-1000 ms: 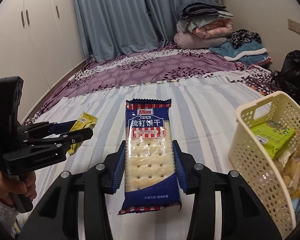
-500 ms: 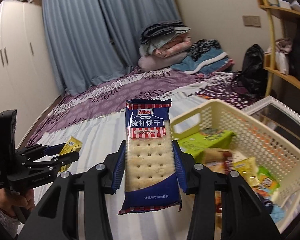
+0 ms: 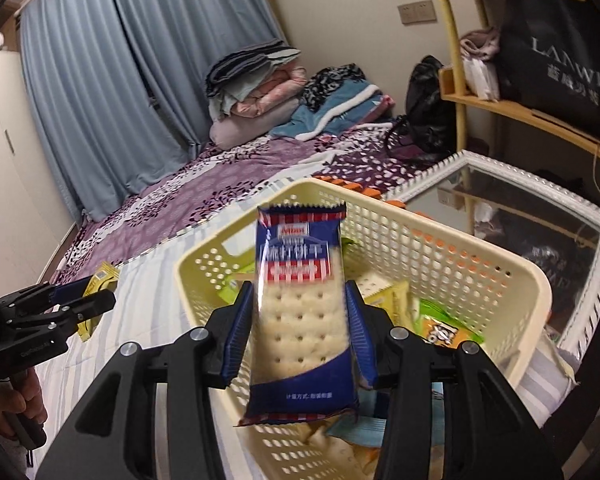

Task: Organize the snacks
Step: 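Carry both packs over the cream basket with both grippers, then open both grippers to drop the packs into the basket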

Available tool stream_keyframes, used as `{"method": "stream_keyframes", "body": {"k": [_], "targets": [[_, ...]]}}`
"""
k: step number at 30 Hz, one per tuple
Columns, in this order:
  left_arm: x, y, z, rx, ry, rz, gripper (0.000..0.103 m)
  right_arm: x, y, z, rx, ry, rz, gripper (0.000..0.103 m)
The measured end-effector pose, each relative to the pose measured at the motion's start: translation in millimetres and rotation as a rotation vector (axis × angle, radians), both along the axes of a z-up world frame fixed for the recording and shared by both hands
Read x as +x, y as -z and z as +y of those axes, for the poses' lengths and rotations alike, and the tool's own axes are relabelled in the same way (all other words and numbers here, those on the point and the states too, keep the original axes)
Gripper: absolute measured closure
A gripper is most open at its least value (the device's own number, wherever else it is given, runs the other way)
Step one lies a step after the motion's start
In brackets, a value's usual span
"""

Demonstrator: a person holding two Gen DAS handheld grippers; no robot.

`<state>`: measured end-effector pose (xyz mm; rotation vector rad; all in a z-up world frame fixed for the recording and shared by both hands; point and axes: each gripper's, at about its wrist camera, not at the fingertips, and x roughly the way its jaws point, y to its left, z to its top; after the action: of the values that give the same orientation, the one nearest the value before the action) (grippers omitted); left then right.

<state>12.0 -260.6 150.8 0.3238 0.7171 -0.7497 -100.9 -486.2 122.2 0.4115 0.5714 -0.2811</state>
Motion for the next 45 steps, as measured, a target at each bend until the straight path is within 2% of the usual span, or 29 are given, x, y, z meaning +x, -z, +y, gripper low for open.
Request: {"method": "stream_keyframes", "body": {"k": [4,10,14,19,23,30,32,33,41,43,45], "targets": [[-3,-3,-19,0.011,0.034,-0.011,0.055,-9,2,-11,0.013,0.028,-0.019,0.040],[-5,-6,-48,0.012,0.072,-0.010,0.055,-20,8,-18,0.019,0.047,-0.024,0.040],[-7,-7,-65,0.007,0.101,0.004,0.055,-27,11,-19,-0.003,0.072,-0.030,0.033],[-9,-4,-92,0.000,0.149,0.027,0.055,-34,12,-16,-0.046,0.084,-0.042,0.032],[-11,-2,-114,-0.009,0.181,0.039,0.055,-41,13,-14,-0.067,0.088,-0.048,0.026],[-11,7,-142,0.004,0.228,0.059,0.053,-47,16,-11,-0.076,0.089,-0.041,0.025],[-10,12,-145,-0.001,0.228,0.087,0.035,-49,16,-11,-0.080,0.095,-0.039,0.019],[-9,14,-145,-0.005,0.225,0.096,0.020,-50,16,-10,-0.085,0.100,-0.038,0.018],[-9,19,-134,0.004,0.182,0.103,0.014,-57,14,-7,-0.085,0.108,-0.044,0.015],[-10,16,-129,0.005,0.167,0.090,0.005,-58,12,-5,-0.088,0.107,-0.046,0.013],[-13,13,-124,0.006,0.154,0.063,0.005,-60,10,-2,-0.097,0.108,-0.050,0.009]]}}
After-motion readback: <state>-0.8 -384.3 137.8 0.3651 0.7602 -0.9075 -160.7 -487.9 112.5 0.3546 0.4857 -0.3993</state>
